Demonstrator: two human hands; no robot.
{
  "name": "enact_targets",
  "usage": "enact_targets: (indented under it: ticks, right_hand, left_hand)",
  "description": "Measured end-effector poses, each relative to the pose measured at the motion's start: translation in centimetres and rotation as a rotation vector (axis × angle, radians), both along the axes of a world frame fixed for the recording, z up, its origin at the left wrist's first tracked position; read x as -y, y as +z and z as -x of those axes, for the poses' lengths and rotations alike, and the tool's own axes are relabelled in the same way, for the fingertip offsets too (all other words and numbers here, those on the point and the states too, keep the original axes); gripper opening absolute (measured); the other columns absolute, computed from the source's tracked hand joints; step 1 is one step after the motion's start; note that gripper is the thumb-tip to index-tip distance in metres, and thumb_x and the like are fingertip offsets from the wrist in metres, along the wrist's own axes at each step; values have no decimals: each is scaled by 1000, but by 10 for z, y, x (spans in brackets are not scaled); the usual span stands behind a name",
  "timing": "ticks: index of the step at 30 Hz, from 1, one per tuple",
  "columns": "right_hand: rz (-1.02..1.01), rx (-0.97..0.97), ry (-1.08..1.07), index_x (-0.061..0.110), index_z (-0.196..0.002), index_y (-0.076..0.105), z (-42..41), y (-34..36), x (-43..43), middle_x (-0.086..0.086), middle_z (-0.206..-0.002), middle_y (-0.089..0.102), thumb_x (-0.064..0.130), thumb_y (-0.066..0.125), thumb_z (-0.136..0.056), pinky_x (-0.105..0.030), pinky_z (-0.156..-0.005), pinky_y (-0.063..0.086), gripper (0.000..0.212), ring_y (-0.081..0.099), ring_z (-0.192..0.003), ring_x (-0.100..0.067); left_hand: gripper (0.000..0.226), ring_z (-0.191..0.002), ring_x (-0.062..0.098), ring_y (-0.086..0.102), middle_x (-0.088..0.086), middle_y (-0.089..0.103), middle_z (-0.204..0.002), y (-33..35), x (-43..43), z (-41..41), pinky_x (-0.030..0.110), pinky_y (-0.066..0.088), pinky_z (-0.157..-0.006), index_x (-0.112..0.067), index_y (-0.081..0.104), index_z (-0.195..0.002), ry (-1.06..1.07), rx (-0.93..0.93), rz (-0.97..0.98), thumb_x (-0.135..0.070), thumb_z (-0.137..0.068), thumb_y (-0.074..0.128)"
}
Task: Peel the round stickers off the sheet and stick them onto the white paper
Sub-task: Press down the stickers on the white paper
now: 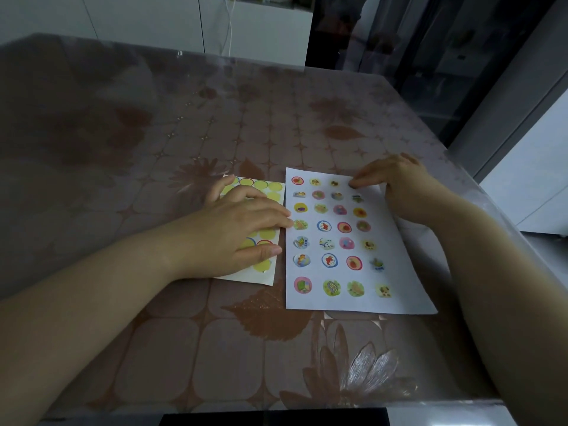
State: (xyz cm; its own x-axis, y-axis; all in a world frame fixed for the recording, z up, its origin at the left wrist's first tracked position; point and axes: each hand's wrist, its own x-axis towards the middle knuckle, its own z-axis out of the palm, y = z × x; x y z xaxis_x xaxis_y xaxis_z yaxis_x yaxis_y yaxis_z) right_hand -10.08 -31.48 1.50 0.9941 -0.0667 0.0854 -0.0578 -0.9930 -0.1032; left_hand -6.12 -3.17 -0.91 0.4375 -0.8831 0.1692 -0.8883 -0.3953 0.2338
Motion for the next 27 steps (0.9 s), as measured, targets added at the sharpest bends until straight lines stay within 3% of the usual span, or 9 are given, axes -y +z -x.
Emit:
enact_targets:
  ticks: [2, 7, 10, 12, 17, 20, 24, 27]
  right_hand:
    - [43, -26, -19, 27, -119, 61, 1, 3, -4, 7, -136, 50, -20, 37, -76, -32, -114, -1, 68, 31, -133, -17]
    - [-2, -72, -17, 33, -122, 57, 4, 3, 3, 10, -140, 45, -20, 34, -76, -36, -117, 2, 74, 25, -137, -18]
    - [-170, -124, -18, 50, -111, 55, 7, -3, 21, 12, -142, 42, -19, 31, -76, -42, -115, 21, 81, 27, -138, -22]
    - [-193, -149, -19, 53, -110, 55, 6, -7, 29, 12, -144, 41, -18, 30, -77, -42, -112, 28, 83, 29, -138, -23]
    - [-93, -162, -40, 48, -121, 51, 5, -5, 23, 20, -143, 39, -21, 32, -76, -41, -118, -2, 85, 9, -144, -18]
    - [-56, -143, -15, 36, -124, 54, 6, 1, 12, 16, -141, 42, -23, 32, -73, -34, -117, -6, 81, 16, -141, -10]
    - [-179, 48, -126, 28, -114, 64, 6, -3, 4, 1, -136, 51, -19, 31, -80, -40, -115, 19, 66, 28, -136, -27]
    - [-174, 148, 49, 17, -112, 65, 2, 0, -14, -2, -124, 61, -21, 34, -76, -45, -112, 25, 61, 49, -122, -22]
  left_hand:
    - [57, -126, -3, 20, -32, 37, -129, 0, 0, 0, 33, -12, -110, -41, 45, -125, -1, -1, -1, -63, -78, 22]
    - [58, -128, -1, 21, -30, 37, -132, -1, -1, 1, 32, -12, -110, -41, 43, -126, 12, -6, -12, -64, -77, 21]
    - [58, -128, -1, 19, -31, 36, -132, -2, -1, 0, 32, -14, -110, -42, 41, -126, 15, -10, -25, -65, -77, 20]
    - [58, -128, -1, 19, -31, 36, -132, -3, -1, -1, 32, -13, -110, -43, 41, -126, 16, -4, -26, -65, -77, 19]
    - [58, -127, -3, 18, -34, 32, -128, -3, -1, -1, 30, -15, -108, -43, 41, -126, 9, -9, -25, -65, -77, 20]
    - [57, -128, -3, 18, -32, 35, -131, -3, -1, -1, 30, -14, -109, -43, 41, -126, 9, -5, -23, -65, -78, 20]
    - [57, -128, -3, 18, -34, 34, -129, -3, -1, -1, 31, -14, -109, -44, 40, -126, 12, -14, -22, -65, -77, 20]
    - [57, -127, -4, 17, -34, 33, -129, -3, -1, -2, 29, -16, -107, -43, 40, -126, 8, -8, -25, -64, -77, 20]
